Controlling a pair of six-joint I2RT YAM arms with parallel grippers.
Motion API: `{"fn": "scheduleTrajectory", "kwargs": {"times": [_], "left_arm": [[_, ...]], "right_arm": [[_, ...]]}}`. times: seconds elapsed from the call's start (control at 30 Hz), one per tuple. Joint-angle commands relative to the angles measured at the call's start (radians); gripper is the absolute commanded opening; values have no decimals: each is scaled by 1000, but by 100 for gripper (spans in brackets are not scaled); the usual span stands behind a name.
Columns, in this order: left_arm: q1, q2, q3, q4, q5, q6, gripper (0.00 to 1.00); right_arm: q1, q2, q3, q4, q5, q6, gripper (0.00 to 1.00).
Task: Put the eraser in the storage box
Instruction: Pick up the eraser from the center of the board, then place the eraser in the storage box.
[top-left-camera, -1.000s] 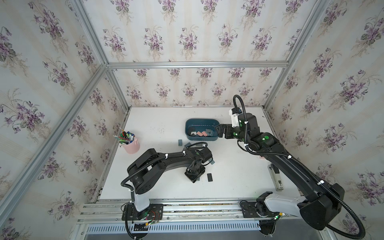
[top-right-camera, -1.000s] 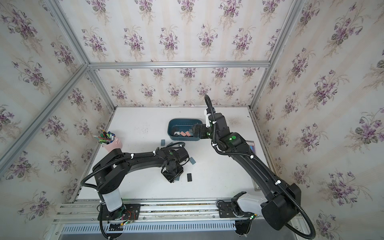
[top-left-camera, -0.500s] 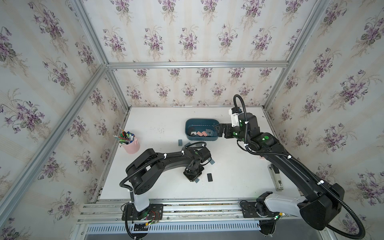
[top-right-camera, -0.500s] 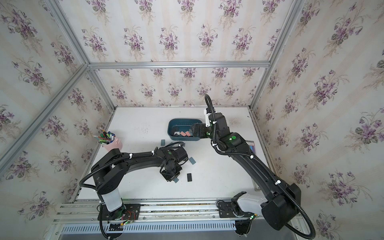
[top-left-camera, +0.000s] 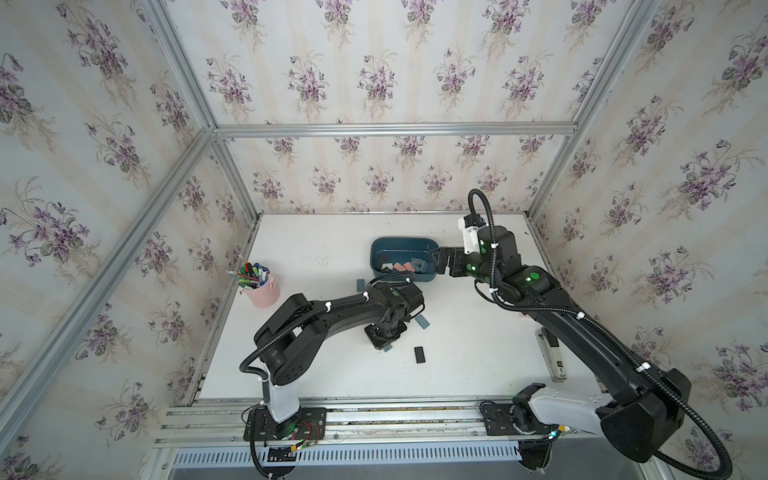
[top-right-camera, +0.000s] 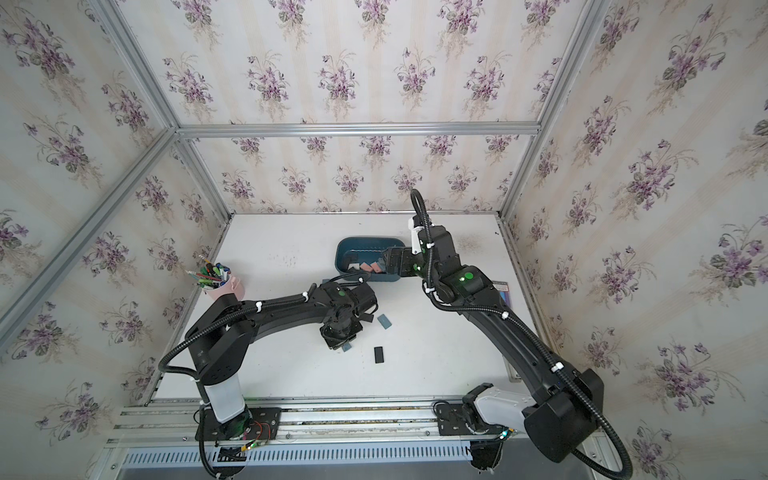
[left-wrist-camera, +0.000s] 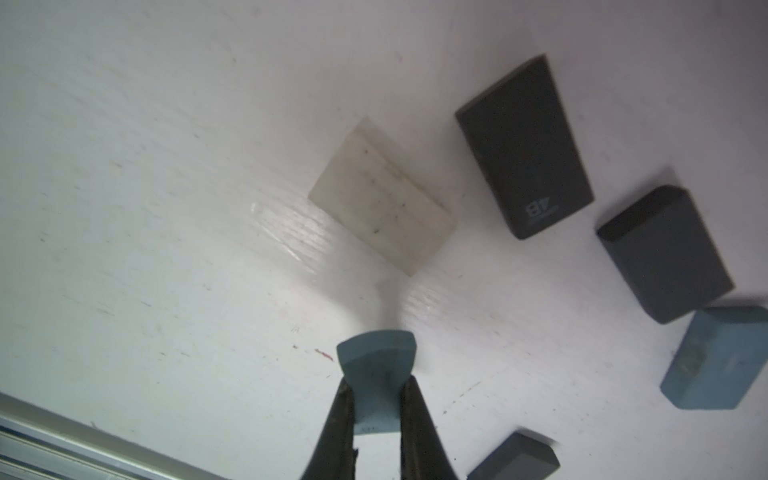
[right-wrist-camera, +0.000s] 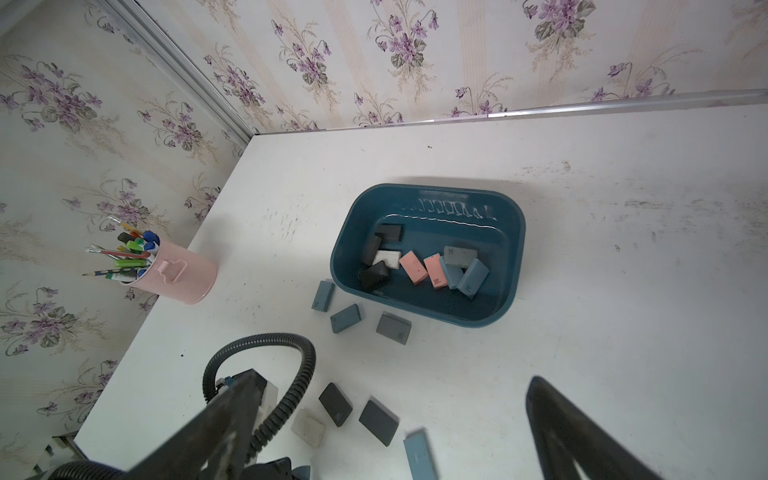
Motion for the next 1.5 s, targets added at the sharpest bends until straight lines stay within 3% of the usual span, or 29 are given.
{"fn": "scheduleTrajectory", "kwargs": {"times": [0.0, 0.27, 0.6, 0.97, 1.17, 1.47], "left_arm": [[4, -11, 37, -54, -65, 84, 0], [54, 5, 129, -71, -77, 209, 0], [192, 47, 408, -66, -177, 449, 2], [289, 375, 857, -61, -106, 658, 8], [311, 494, 937, -52, -62, 664, 18], [323, 542, 952, 7, -61, 714, 44]], "right_arm": [[0, -10, 4, 16, 11, 5, 100], [1, -16, 2, 14, 18, 5, 100], [1, -75, 9, -3, 36, 9, 100], [3, -149, -17, -18, 28, 29, 100], [4, -183, -31, -17, 25, 36, 100], [42, -200, -56, -11, 18, 40, 100]]}}
